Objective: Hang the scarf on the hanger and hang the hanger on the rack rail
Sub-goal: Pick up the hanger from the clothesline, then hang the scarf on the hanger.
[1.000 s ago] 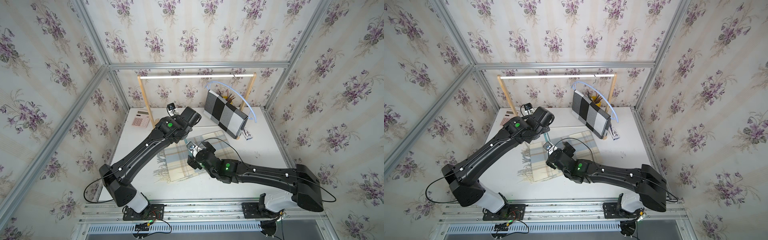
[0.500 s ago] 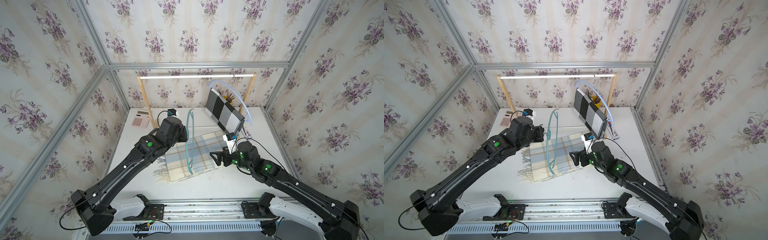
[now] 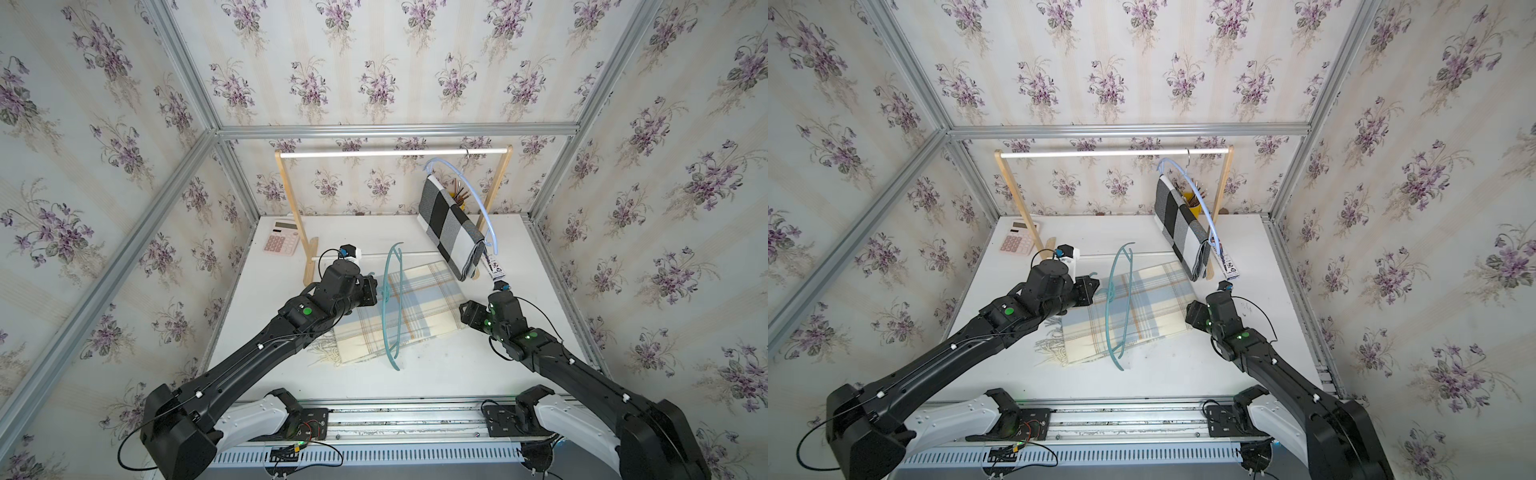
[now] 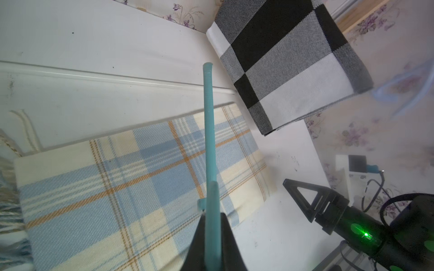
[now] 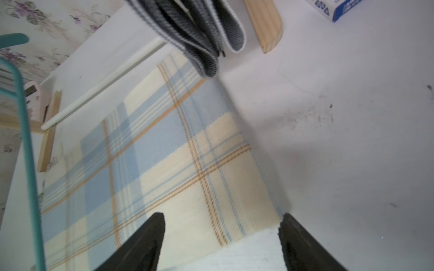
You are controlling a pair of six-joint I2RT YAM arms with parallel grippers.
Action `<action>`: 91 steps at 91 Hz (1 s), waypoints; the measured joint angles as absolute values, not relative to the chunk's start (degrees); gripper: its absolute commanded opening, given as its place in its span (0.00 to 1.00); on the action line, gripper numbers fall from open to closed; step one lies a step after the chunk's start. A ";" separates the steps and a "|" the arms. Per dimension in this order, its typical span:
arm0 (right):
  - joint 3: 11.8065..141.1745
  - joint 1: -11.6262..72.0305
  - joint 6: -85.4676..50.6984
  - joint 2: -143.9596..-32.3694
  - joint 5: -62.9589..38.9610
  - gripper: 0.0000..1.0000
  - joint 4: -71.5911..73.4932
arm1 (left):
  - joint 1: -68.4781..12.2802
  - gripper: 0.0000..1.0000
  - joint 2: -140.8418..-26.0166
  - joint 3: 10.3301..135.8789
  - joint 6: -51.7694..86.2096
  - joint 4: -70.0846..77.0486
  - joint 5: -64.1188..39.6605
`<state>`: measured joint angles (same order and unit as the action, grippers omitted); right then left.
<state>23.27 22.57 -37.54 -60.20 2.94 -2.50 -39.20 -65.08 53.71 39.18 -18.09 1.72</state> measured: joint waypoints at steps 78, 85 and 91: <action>24.49 17.52 -35.16 -81.84 -4.01 0.12 13.19 | -32.12 0.00 -69.95 45.17 54.52 -9.34 -6.44; 24.21 18.26 -36.12 -79.70 -4.71 0.07 10.61 | -32.12 0.00 -69.10 45.41 53.32 -10.46 -7.70; 23.99 19.22 -36.86 -78.28 -5.58 0.06 8.54 | -32.10 0.00 -68.25 46.02 51.86 -12.05 -8.82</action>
<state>23.99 19.22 -36.86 -78.28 -5.58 8.54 -32.10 -68.25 46.02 51.86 -12.05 -8.82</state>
